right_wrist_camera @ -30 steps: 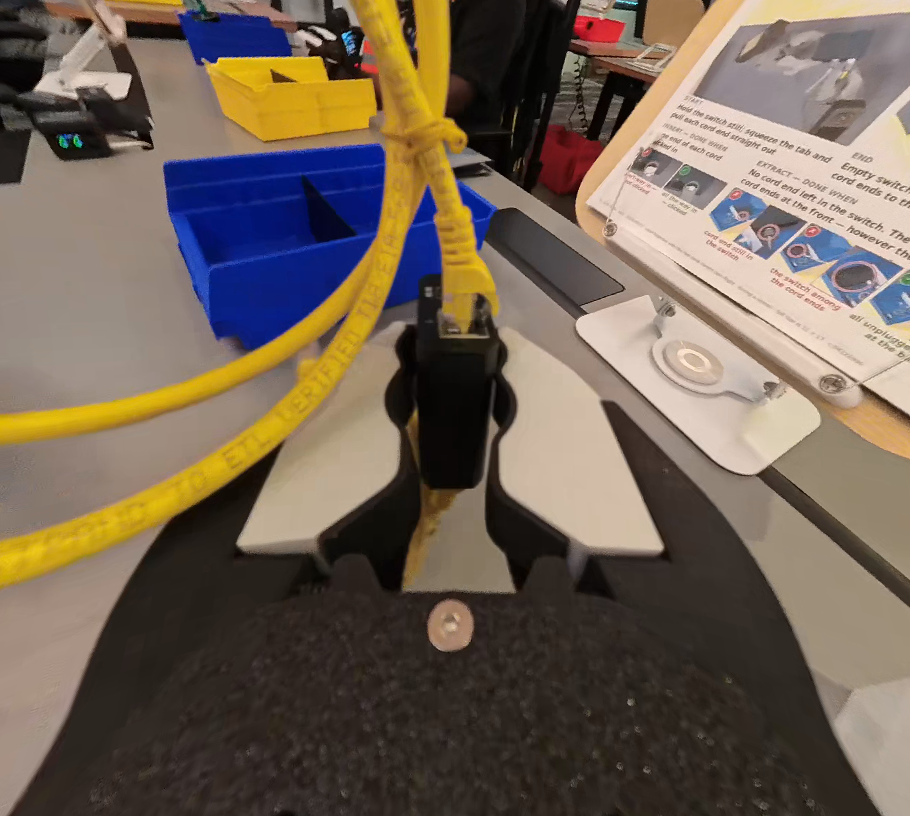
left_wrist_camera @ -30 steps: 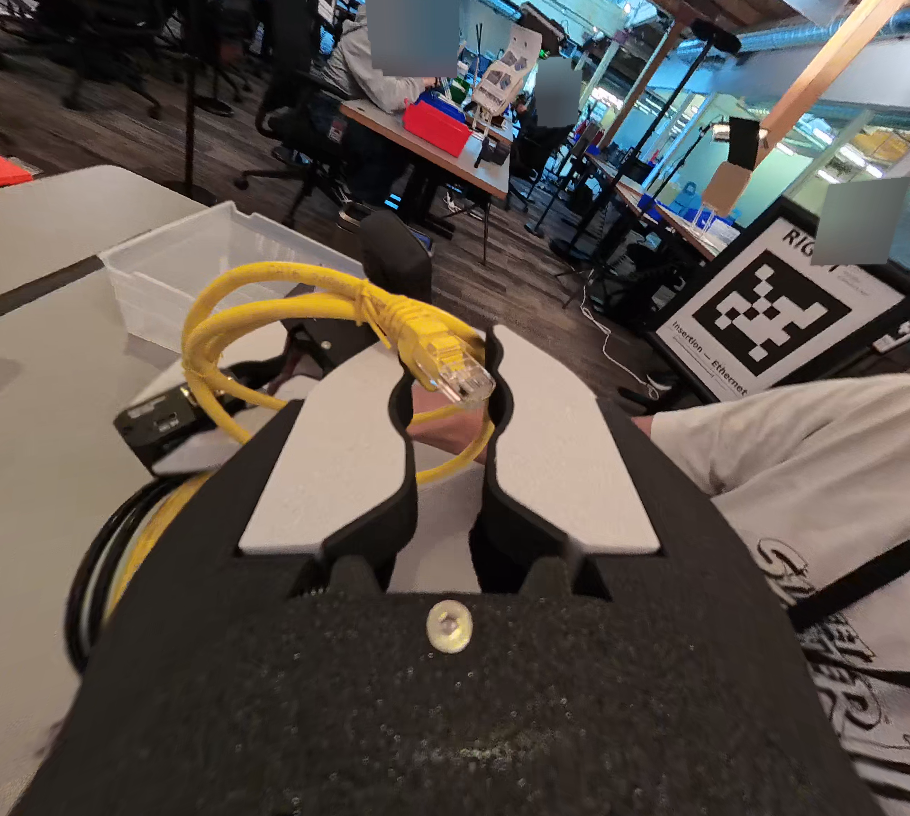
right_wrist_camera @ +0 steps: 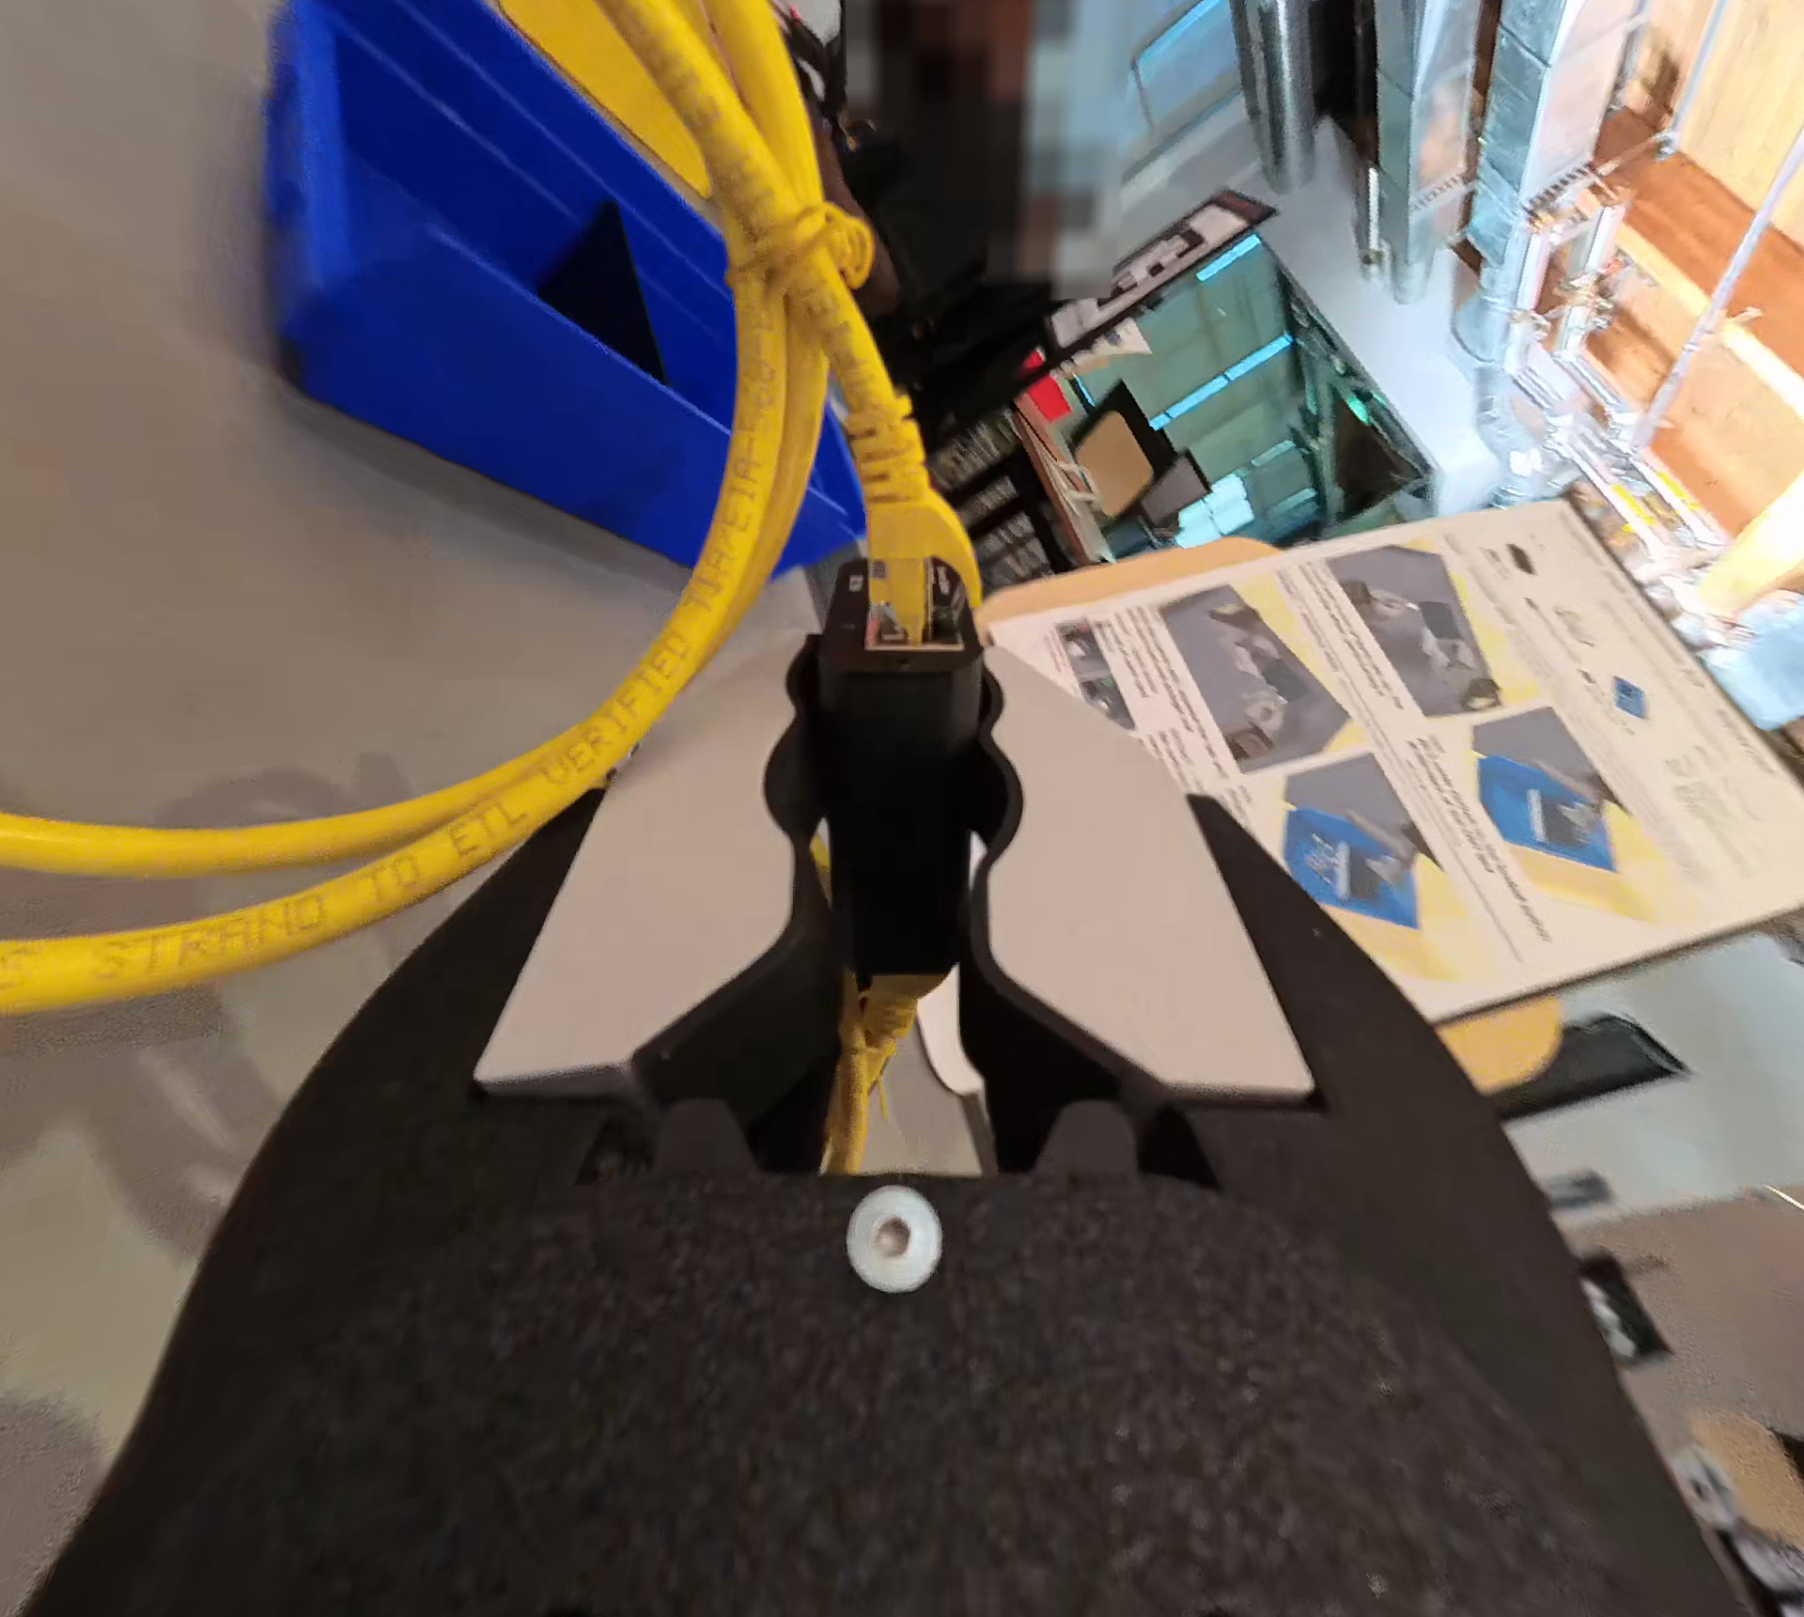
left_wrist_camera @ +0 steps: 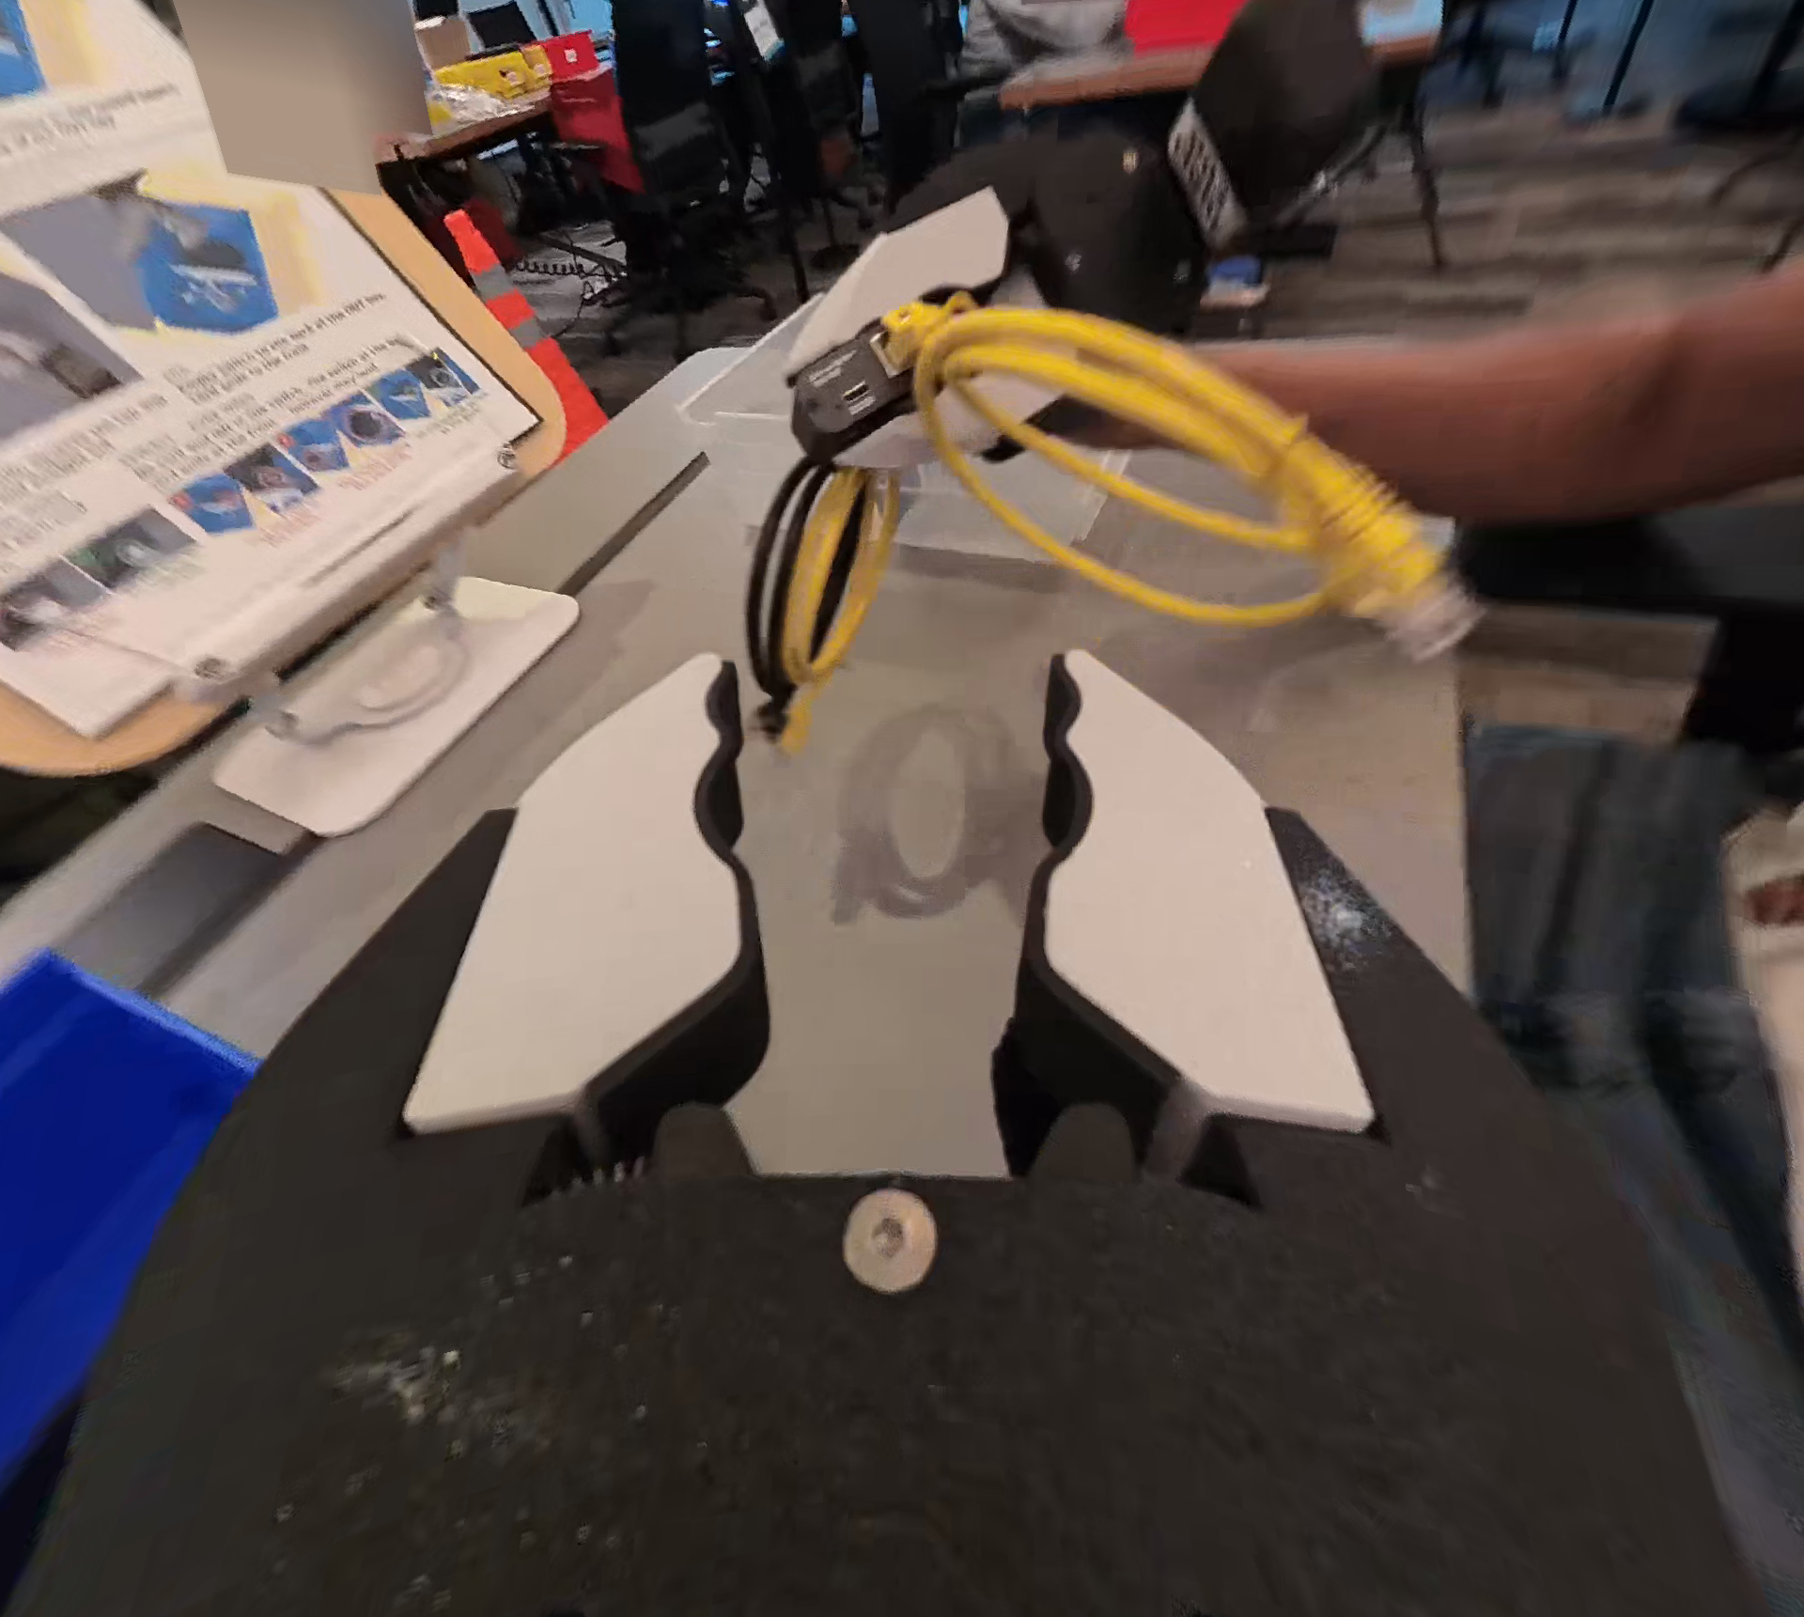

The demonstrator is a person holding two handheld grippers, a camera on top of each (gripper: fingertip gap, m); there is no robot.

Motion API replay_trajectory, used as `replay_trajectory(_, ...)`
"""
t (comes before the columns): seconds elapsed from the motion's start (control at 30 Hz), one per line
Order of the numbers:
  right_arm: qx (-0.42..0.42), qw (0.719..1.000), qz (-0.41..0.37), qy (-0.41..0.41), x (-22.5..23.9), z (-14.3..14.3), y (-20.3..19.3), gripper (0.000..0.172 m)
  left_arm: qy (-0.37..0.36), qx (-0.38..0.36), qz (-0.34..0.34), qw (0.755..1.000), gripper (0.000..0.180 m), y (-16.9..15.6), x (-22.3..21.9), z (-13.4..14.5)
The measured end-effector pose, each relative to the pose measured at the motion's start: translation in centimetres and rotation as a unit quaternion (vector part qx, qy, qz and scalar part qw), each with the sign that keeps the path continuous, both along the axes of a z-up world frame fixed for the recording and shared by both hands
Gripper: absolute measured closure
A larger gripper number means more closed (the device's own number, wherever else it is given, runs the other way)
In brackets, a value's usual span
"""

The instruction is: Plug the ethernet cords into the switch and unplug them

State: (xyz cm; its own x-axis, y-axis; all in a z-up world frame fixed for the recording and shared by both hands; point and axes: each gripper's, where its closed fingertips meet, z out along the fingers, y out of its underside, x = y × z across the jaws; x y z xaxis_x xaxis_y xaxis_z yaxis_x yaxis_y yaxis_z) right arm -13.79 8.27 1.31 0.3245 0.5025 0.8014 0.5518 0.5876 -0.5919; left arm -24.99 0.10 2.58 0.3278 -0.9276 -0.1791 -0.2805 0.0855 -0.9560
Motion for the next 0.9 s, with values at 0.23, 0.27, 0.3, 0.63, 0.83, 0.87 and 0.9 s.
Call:
replay_trajectory(0.23,-0.04,0.993,0.107,0.035,-1.3,1.2,-3.5,0.146,-0.025,0.168,-0.145,0.975,0.141,-0.2,5.9,2.0)
replay_trajectory(0.27,-0.038,0.992,0.116,0.037,-1.4,1.2,-3.8,0.146,-0.018,0.18,-0.15,0.972,0.142,0.1,6.8,2.2)
replay_trajectory(0.3,-0.035,0.991,0.121,0.038,-1.4,1.2,-4.0,0.146,-0.011,0.19,-0.156,0.969,0.142,0.3,7.6,2.3)
replay_trajectory(0.63,-0.075,0.978,0.184,0.066,-1.6,0.5,-5.8,0.146,0.014,0.194,-0.247,0.949,0.158,-0.5,12.0,2.1)
replay_trajectory(0.83,-0.091,0.971,0.206,0.086,-1.5,1.1,-6.3,0.147,0.032,0.166,-0.252,0.953,0.148,-0.6,12.0,1.2)
replay_trajectory(0.87,-0.092,0.97,0.208,0.083,-1.7,1.0,-6.3,0.146,0.031,0.17,-0.251,0.952,0.148,-0.6,12.2,1.2)
replay_trajectory(0.9,-0.092,0.97,0.209,0.082,-1.8,1.0,-6.4,0.146,0.032,0.176,-0.247,0.952,0.149,-0.5,12.3,1.2)
